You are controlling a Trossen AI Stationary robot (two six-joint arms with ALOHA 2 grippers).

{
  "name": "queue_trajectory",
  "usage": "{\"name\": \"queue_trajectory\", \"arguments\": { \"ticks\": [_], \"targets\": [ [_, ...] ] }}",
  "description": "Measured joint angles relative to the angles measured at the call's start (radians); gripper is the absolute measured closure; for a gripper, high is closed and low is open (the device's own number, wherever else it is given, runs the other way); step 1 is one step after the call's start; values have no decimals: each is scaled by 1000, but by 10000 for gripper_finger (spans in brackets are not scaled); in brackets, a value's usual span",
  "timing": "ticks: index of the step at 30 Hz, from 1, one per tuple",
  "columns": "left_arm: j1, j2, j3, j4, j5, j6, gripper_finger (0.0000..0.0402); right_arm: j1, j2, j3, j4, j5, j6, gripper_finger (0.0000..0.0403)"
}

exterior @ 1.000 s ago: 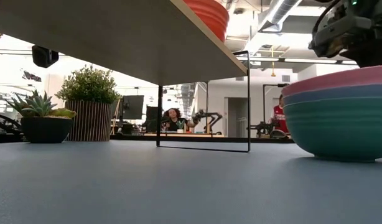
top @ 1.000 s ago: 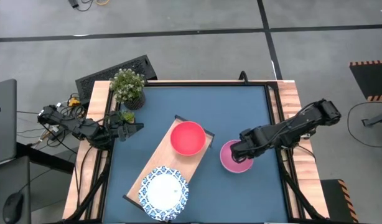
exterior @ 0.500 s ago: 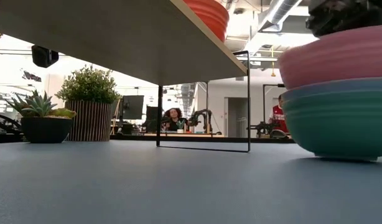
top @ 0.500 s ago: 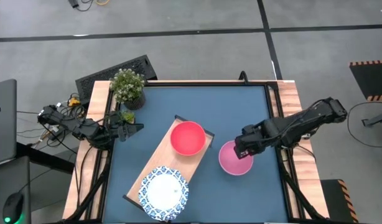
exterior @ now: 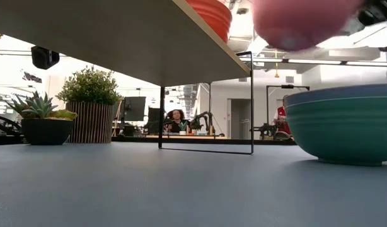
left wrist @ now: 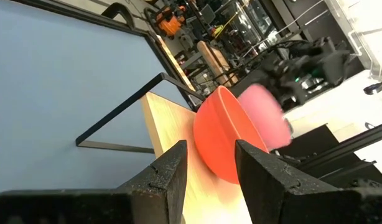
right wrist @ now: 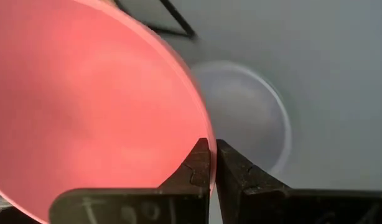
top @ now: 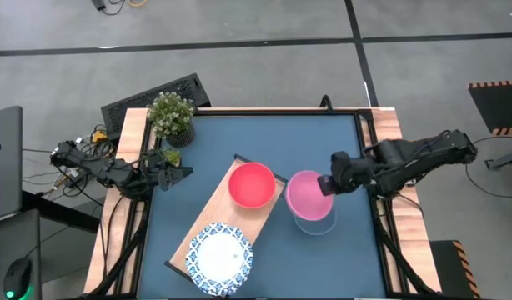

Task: Place and stack bowls onto a shelf
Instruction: Stack the pink bowl on top of the orange bowl on the shelf

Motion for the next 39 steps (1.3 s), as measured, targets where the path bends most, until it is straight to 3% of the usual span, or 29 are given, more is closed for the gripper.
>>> {"name": "queue_trajectory", "arguments": {
  "ticks": [8, 21, 29, 39],
  "targets": [
    [0, 0, 0, 0, 0, -1, 281, -94, 52, 263, -54, 73, -163, 376],
    [0, 0, 0, 0, 2, -24, 281, -273, 305, 608, -99, 39, -482, 376],
    [0, 0, 0, -6, 2, -27, 281, -285, 450, 723, -87, -32, -586, 376],
    [0, 0, 0, -7, 3, -27, 281, -284, 602, 740, -80, -129, -618, 376]
  ]
}}
